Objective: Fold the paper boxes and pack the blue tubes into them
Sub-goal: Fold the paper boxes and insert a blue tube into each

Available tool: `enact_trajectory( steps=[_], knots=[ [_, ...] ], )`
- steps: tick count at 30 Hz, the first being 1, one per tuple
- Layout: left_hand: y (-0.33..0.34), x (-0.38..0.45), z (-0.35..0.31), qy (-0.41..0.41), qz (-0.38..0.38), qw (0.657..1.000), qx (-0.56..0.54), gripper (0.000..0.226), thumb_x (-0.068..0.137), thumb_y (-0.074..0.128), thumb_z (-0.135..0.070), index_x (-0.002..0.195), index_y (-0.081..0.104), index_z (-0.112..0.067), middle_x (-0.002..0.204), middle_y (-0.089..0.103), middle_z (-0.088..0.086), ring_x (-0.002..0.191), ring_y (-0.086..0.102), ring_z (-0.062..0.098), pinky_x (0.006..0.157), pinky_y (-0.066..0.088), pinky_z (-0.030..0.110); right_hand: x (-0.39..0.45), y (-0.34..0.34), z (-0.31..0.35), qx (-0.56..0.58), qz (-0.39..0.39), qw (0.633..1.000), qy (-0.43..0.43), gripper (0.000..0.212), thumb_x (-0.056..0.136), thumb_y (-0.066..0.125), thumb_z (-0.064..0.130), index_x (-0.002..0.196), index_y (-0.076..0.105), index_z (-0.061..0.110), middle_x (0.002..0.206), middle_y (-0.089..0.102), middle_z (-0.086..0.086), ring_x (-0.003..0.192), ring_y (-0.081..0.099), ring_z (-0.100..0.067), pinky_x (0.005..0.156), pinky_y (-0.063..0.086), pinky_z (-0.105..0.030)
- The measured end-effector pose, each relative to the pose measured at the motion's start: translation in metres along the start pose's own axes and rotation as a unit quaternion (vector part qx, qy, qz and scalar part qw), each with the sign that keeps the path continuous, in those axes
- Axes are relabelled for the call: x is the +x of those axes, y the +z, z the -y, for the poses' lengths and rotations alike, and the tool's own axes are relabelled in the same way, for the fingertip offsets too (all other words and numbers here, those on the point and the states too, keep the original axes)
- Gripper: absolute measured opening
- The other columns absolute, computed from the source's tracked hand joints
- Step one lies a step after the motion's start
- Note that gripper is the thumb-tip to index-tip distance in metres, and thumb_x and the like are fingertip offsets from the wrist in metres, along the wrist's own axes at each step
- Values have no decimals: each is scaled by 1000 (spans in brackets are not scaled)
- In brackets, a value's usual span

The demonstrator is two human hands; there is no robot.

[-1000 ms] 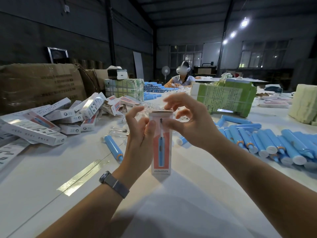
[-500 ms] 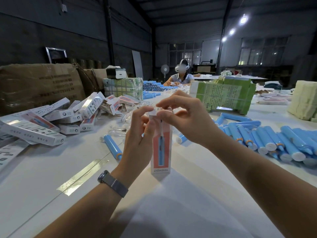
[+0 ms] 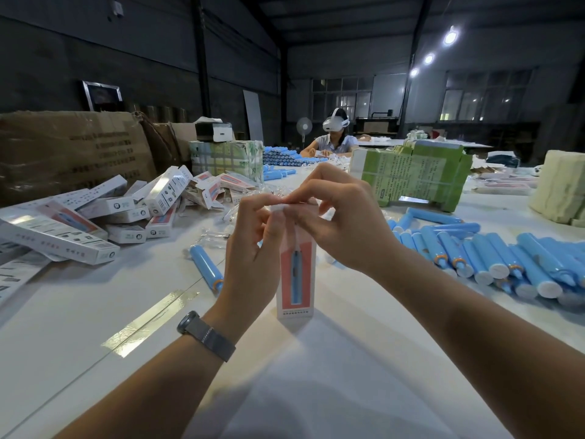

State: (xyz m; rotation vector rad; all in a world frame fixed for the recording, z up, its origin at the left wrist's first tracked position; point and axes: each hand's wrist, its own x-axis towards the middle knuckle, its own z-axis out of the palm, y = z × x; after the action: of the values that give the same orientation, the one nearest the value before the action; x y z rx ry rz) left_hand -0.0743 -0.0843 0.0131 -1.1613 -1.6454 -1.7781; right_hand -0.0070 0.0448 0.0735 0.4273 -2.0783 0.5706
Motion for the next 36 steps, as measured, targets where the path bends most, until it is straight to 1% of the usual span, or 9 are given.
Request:
enact_trajectory(
  steps=[3,6,11,15,21,26,30,33,36],
  knots=[
    [0,-2,2,12,9,999,28,13,103,40,-33,114,43,-36,93,67,0,84,70,21,71,58,53,-1,2,-1,-3,-17,1000,-14,6,85,73,12,89,76,9,83,62,1,75,61,-19,66,50,-45],
    [1,-3,5,7,16,999,32,22,101,40,-44,122,36,-43,93,66,1,83,71,19,71,59,51,0,2,-1,3,-24,1000,3,4,86,72,10,87,76,10,83,61,4,76,60,-17,68,51,-43],
    [2,-3,7,18,21,998,59,27,101,40,-41,126,31,-42,98,67,-1,85,71,16,69,61,48,6,-6,3,32,0,999,28,6,88,71,10,91,75,12,82,57,12,78,59,-10,69,53,-29],
    [2,-3,8,22,22,998,62,27,101,40,-39,127,31,-42,98,66,-2,85,70,16,68,61,47,10,-13,5,50,39,997,43,7,88,71,8,92,76,11,84,60,6,80,59,-10,66,46,-16],
    [2,-3,6,52,35,996,57,19,101,37,-41,120,34,-41,89,62,-14,80,69,10,63,62,32,14,-21,4,67,83,992,61,8,88,70,10,92,77,12,82,58,9,83,59,-11,65,37,-8],
    [2,-1,6,48,31,997,50,15,102,39,-35,116,35,-39,88,63,-12,79,70,11,62,61,32,13,-20,3,71,82,992,68,8,89,70,13,93,77,15,83,58,7,84,59,-12,66,39,-11],
    [0,-1,6,48,22,997,53,12,103,40,-33,114,38,-39,84,63,-2,74,68,18,59,58,47,12,-18,1,89,78,991,68,7,87,72,12,92,77,13,82,58,6,80,59,-10,66,40,-11],
    [-2,-1,6,57,20,996,58,13,102,40,-35,112,38,-44,84,64,4,73,68,20,58,55,51,9,-18,-3,107,70,989,68,10,86,73,12,94,74,18,86,61,6,84,62,-12,70,50,-21],
    [-1,0,6,51,15,997,61,16,103,41,-34,110,36,-48,86,65,4,74,69,20,59,57,51,2,-16,-8,145,54,983,95,22,80,79,11,97,67,20,94,68,3,88,65,-18,71,57,-36]
  ],
)
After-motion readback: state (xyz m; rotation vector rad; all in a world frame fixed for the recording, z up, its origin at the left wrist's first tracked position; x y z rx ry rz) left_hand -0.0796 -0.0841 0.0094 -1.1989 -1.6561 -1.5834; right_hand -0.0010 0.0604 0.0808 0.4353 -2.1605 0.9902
